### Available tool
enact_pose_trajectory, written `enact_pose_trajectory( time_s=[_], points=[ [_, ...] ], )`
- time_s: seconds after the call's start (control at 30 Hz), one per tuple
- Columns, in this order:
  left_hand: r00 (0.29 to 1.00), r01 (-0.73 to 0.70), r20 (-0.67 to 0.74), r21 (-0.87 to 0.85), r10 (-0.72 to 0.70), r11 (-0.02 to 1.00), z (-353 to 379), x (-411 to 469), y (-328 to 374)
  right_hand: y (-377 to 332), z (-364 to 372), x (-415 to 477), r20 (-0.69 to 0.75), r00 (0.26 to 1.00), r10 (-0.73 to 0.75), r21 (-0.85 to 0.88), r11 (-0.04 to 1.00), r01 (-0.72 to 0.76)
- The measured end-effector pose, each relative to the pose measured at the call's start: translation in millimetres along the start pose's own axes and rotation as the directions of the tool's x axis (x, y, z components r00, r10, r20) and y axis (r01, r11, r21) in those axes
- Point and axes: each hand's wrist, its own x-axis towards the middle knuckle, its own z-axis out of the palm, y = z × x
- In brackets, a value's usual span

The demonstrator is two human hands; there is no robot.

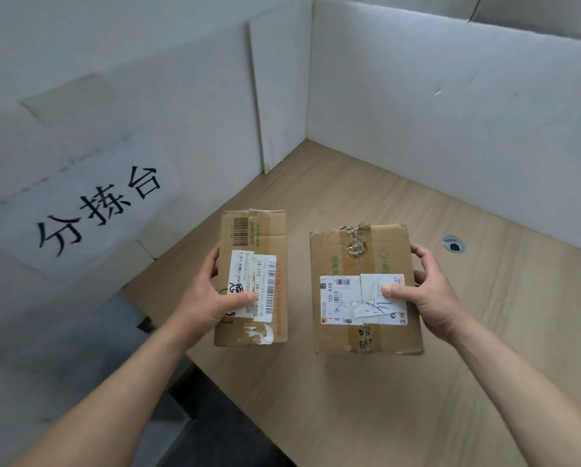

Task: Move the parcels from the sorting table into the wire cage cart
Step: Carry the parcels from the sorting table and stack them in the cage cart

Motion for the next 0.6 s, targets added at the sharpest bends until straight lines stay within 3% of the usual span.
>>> enact_pose_trajectory(
  time_s=[0.6],
  points=[
    [0.96,-0.269,-0.099,-0.059,0.262,0.961,-48,-132,23,-71,34,-124,0.029,0.976,-0.216,-0.011,0.976,0.216]
  ],
)
